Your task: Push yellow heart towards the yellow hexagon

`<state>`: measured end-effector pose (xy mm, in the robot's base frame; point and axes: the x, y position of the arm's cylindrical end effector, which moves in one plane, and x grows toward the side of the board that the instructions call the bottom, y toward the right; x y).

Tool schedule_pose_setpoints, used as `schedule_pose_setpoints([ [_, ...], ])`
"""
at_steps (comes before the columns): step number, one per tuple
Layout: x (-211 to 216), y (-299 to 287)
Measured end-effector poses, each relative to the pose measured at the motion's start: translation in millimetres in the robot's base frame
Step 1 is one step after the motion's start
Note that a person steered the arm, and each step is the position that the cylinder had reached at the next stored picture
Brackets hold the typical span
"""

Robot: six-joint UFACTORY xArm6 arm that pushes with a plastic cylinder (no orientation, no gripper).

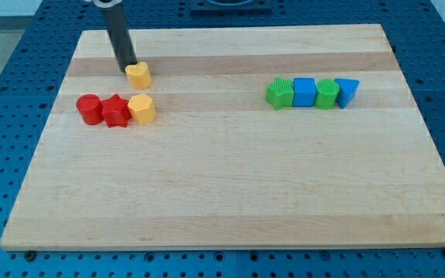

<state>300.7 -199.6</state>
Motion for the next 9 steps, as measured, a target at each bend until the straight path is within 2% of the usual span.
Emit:
schedule_pose_setpoints([
  [2, 17, -12],
  [5, 17, 61],
  [9, 33, 94],
])
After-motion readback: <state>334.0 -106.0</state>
